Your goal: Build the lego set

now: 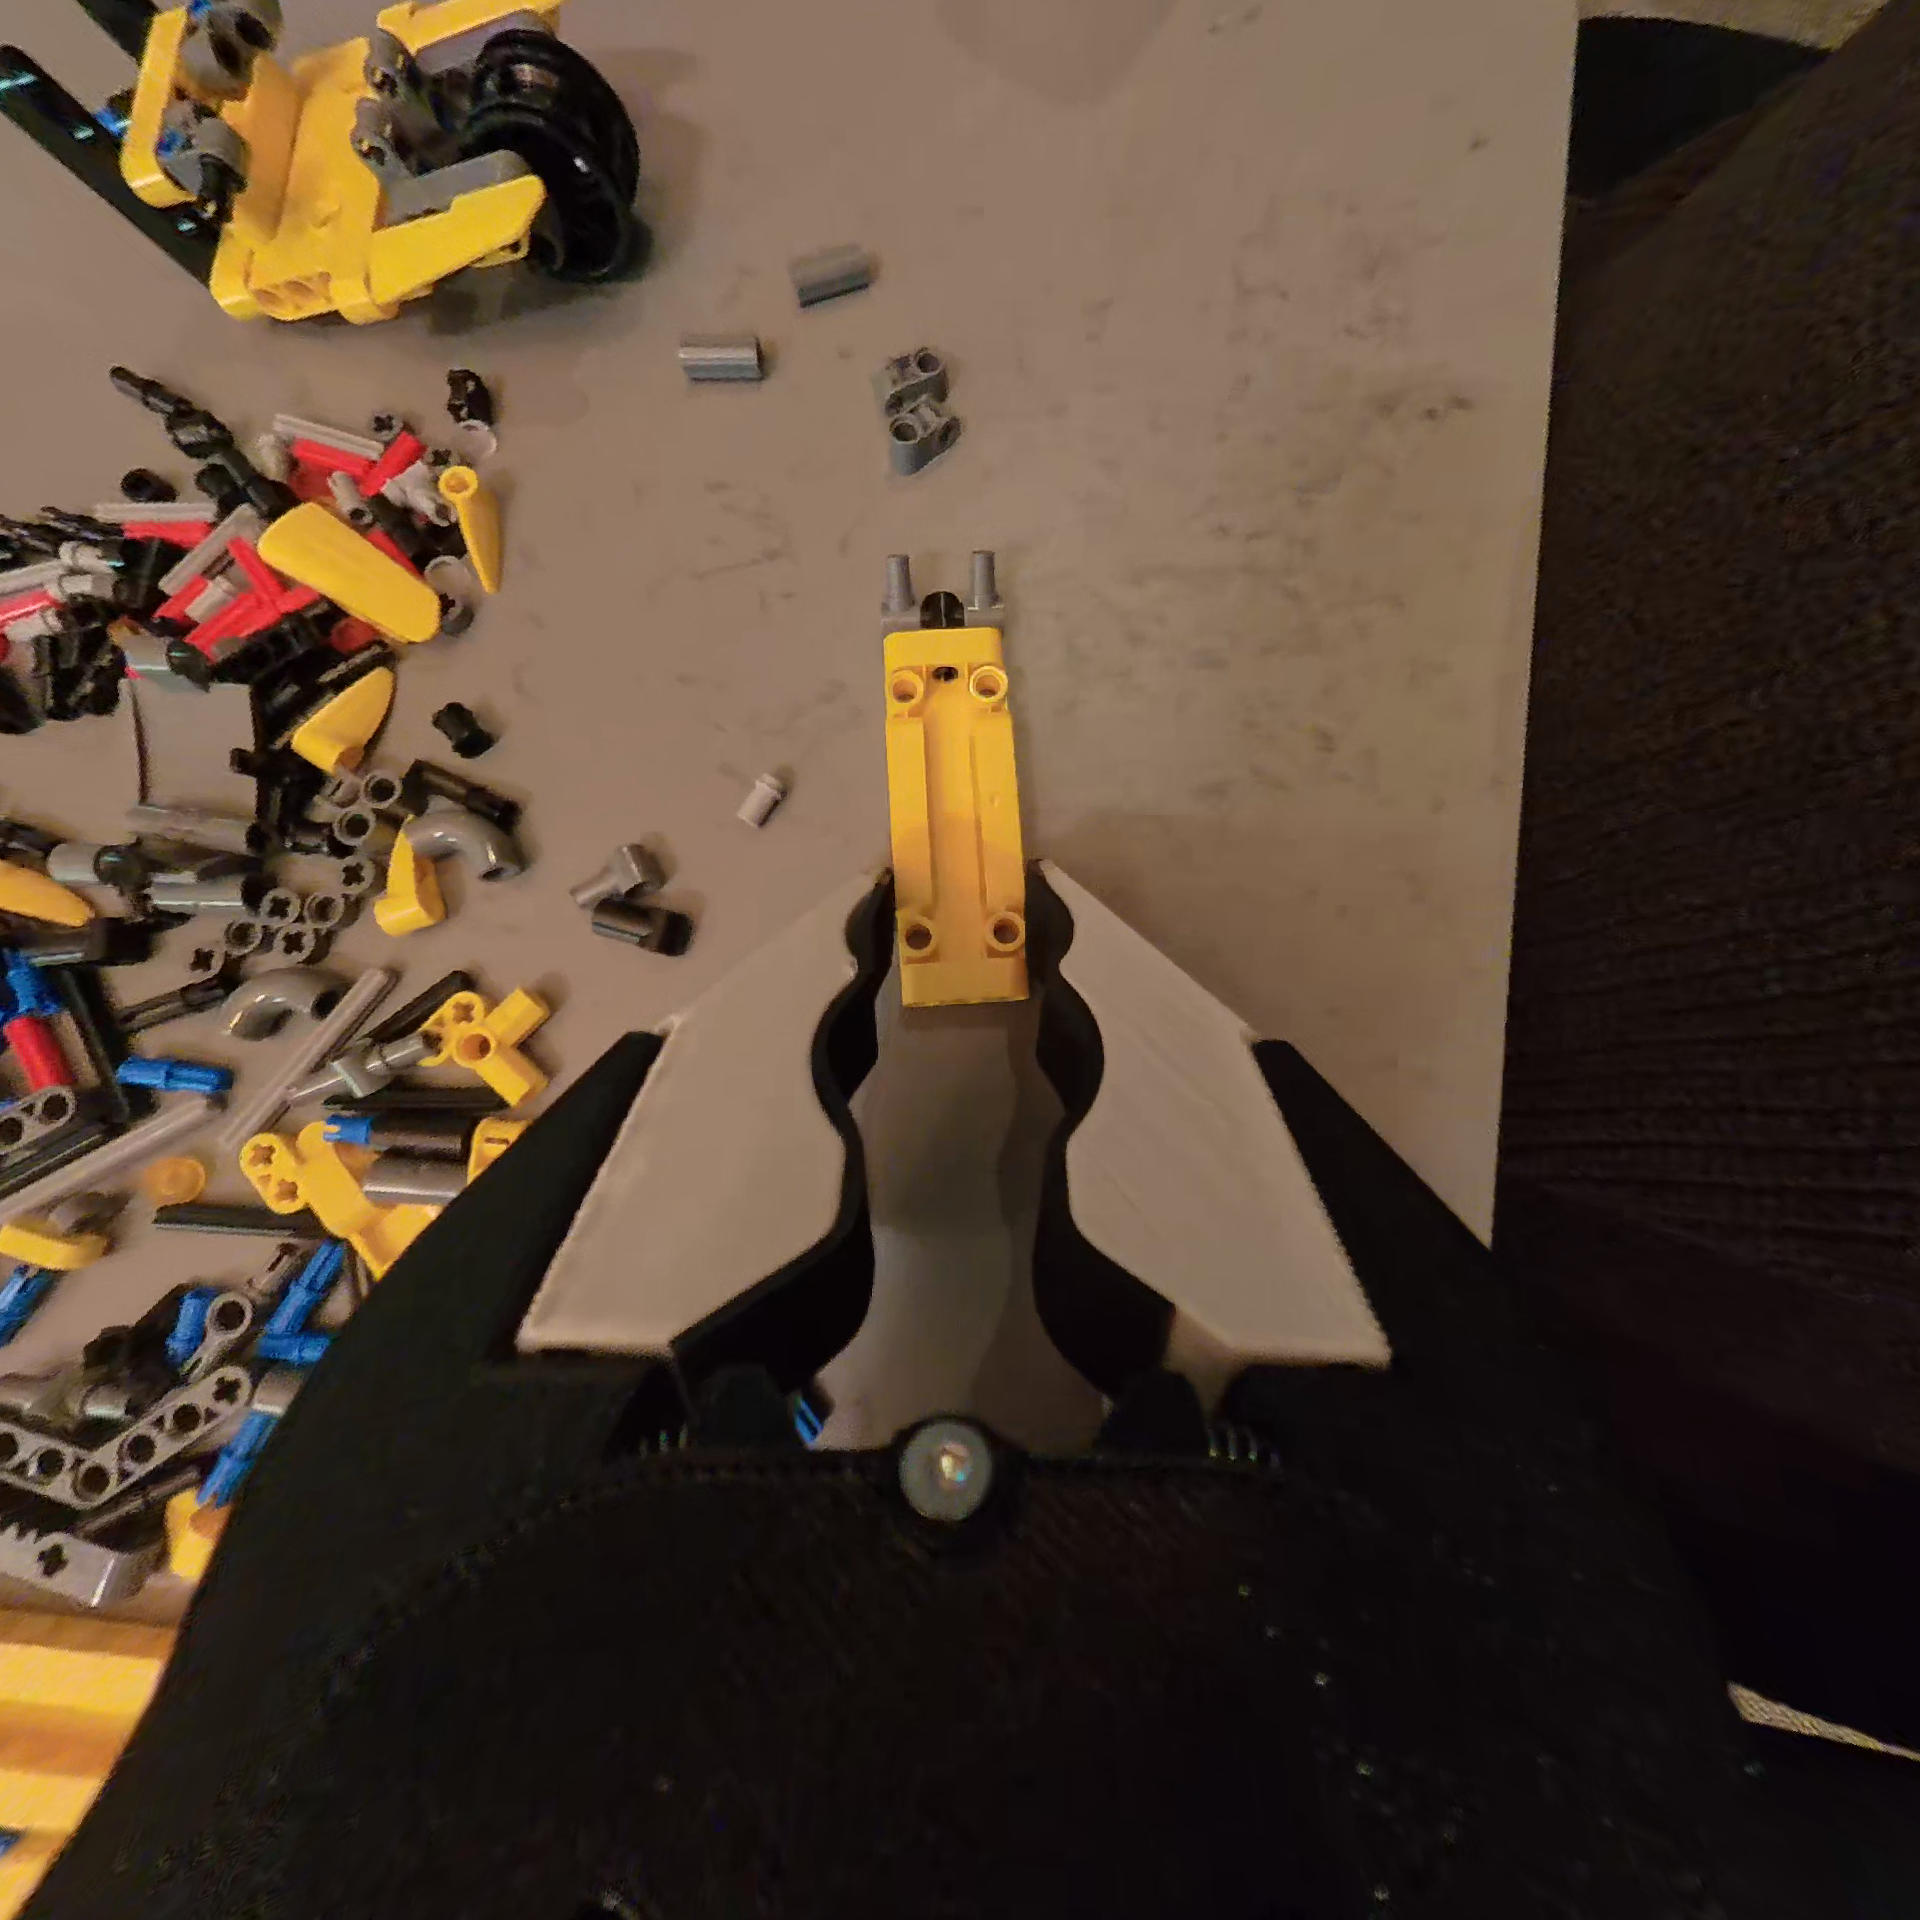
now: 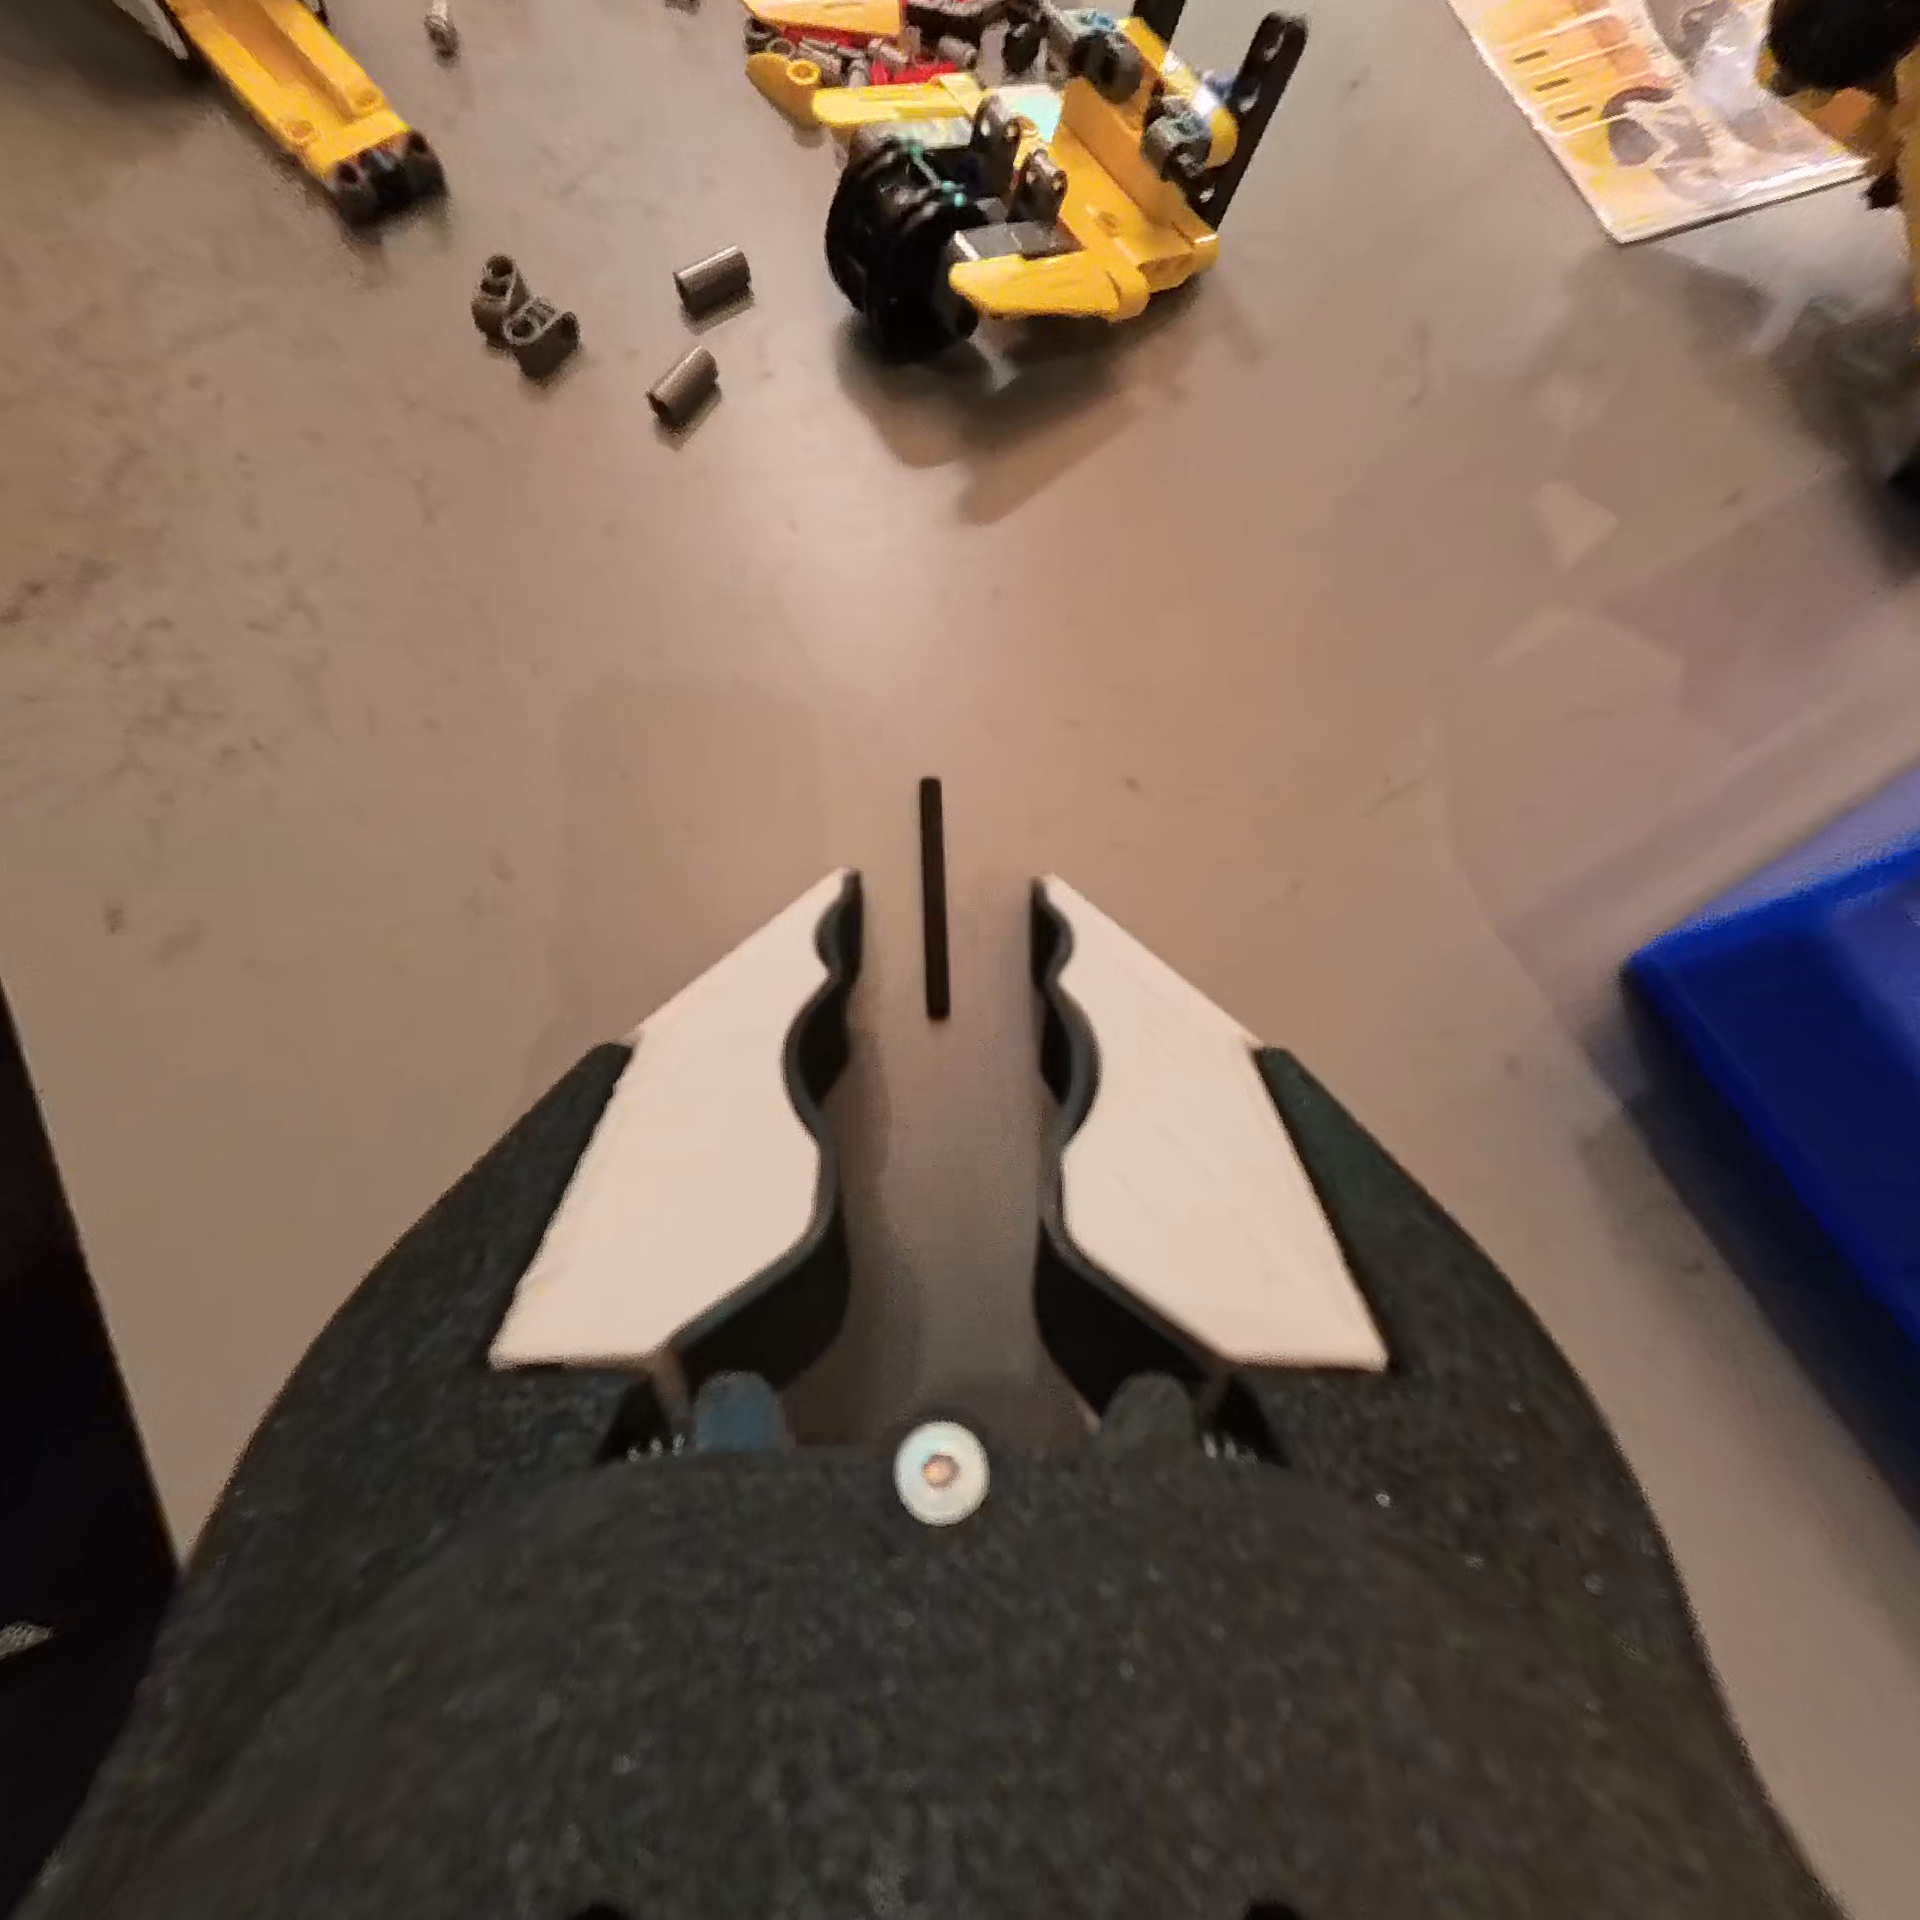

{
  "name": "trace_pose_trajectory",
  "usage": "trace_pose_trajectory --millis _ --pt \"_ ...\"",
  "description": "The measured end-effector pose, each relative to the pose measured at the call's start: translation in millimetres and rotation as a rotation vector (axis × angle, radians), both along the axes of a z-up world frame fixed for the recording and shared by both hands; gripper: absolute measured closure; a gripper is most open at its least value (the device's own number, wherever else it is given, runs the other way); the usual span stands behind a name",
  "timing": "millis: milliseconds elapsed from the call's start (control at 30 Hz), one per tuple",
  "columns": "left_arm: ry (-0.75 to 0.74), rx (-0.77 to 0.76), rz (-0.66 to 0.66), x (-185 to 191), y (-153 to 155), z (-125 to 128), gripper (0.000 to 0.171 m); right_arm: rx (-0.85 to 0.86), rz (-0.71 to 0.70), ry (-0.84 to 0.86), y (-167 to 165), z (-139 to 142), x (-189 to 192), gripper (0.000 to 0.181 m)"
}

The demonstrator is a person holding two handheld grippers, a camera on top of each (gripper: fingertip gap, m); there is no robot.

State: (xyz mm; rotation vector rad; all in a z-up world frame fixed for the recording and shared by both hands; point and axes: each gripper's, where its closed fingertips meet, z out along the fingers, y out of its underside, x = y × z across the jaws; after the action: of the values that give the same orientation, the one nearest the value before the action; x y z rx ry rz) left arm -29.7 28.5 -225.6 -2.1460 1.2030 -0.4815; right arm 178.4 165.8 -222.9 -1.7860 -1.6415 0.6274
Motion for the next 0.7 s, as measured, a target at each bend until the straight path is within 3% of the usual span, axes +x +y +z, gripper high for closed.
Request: trace_pose_trajectory --millis 200,333,433,567,700 --pt "-0.012 0.003 0.036 -8 1 3 0.144 -0.015 -0.024 0.165 -29 28 -54 0.142" --pt "-0.049 0.067 0.076 4 8 18 0.143 -0.036 -0.064 0.126 -53 17 -91 0.142" --pt "-0.057 0.109 0.103 23 17 25 0.146 0.027 -0.127 0.074 -52 11 -103 0.142" --pt "-0.027 0.122 0.099 48 28 26 0.148 -0.033 -0.104 0.13 -72 17 -124 0.145" --pt "-0.045 0.143 0.113 59 40 30 0.15 -0.005 -0.15 0.073 -71 9 -127 0.147"
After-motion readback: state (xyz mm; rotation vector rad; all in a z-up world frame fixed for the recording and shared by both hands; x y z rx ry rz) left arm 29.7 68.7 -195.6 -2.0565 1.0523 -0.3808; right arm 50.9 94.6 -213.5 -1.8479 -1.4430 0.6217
